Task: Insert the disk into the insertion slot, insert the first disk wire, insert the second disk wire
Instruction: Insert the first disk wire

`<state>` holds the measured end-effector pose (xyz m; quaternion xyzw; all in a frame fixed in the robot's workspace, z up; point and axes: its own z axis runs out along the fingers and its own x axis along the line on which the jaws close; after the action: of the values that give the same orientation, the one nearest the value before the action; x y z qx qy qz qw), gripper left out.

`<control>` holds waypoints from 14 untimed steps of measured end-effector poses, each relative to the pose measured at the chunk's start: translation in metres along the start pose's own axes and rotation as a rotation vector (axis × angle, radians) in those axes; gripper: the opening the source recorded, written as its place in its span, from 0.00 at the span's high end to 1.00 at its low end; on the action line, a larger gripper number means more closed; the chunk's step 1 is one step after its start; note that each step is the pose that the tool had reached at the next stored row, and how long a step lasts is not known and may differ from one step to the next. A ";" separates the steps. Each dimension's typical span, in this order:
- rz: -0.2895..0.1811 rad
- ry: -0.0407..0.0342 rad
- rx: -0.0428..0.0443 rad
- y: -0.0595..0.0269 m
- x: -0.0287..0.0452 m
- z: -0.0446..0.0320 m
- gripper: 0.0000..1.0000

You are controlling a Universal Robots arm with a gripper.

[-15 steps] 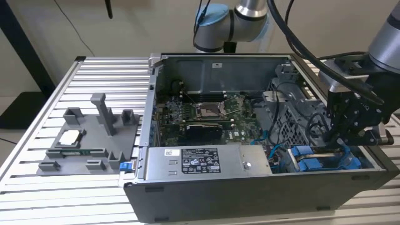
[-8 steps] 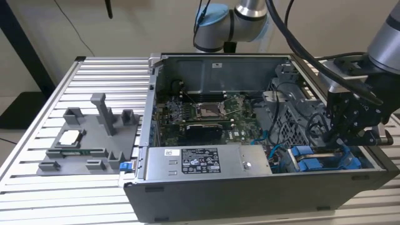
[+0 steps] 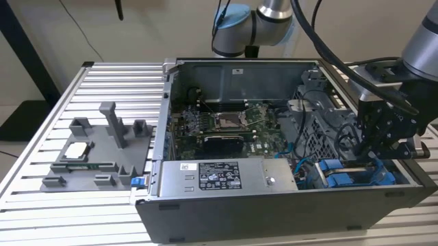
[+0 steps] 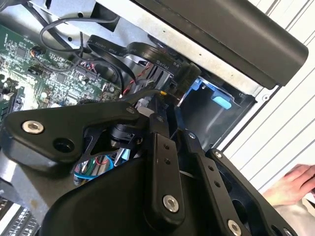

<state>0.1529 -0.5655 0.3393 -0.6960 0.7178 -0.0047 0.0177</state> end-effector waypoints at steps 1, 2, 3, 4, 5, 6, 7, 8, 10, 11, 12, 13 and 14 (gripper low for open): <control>0.000 0.0000 0.0000 0.0000 0.0000 0.0000 0.81; 0.000 0.0000 0.0000 0.0000 -0.0001 -0.0001 0.81; 0.000 -0.0003 0.0000 0.0000 -0.0002 -0.0003 0.81; 0.000 -0.0004 0.0000 0.0000 -0.0003 -0.0005 0.81; 0.000 -0.0006 0.0000 0.0000 -0.0005 -0.0005 0.81; 0.000 -0.0005 0.0000 0.0000 -0.0007 -0.0006 0.81; 0.000 -0.0001 0.0000 0.0000 -0.0010 -0.0009 0.81; 0.000 -0.0001 0.0001 0.0000 -0.0012 -0.0010 0.81; 0.000 0.0000 0.0004 0.0001 -0.0018 -0.0010 0.81; 0.000 0.0000 0.0006 0.0003 -0.0023 -0.0010 0.81; 0.000 -0.0002 0.0010 0.0003 -0.0026 -0.0009 0.81; -0.001 -0.0001 0.0014 0.0004 -0.0026 -0.0009 0.81; -0.001 0.0000 0.0015 0.0003 -0.0025 -0.0009 0.81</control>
<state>0.1526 -0.5629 0.3402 -0.6962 0.7176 -0.0052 0.0182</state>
